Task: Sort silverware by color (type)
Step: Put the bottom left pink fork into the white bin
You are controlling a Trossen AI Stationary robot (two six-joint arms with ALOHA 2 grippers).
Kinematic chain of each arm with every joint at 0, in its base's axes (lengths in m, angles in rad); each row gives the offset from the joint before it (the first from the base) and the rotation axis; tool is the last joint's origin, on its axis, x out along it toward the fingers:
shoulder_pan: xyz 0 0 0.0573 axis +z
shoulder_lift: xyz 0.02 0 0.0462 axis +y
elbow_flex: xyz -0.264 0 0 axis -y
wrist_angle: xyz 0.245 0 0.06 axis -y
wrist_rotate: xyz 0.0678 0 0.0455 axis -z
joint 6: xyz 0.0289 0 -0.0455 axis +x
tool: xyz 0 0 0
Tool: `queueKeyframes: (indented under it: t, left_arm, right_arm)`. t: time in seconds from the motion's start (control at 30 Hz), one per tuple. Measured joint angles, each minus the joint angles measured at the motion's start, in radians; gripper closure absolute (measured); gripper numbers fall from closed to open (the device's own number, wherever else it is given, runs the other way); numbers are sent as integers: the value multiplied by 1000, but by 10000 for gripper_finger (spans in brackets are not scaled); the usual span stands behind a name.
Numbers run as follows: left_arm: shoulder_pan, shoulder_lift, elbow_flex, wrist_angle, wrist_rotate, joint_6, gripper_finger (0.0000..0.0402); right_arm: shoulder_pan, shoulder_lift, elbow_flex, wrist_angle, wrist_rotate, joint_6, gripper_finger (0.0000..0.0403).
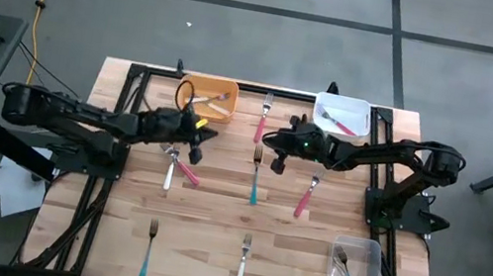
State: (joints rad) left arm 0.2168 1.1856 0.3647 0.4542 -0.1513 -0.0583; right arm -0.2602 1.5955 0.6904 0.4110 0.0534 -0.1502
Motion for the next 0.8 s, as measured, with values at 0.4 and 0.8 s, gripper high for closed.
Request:
queueKeyframes:
  t: [0.4,0.8]
  left_arm:
    - [-83,12,-91,101,4,-20,401]
    - [-83,9,112,-550,115,35,401]
  right_arm:
    - [86,0,49,-186,26,154,380]
    - [220,0,49,-193,64,173,271]
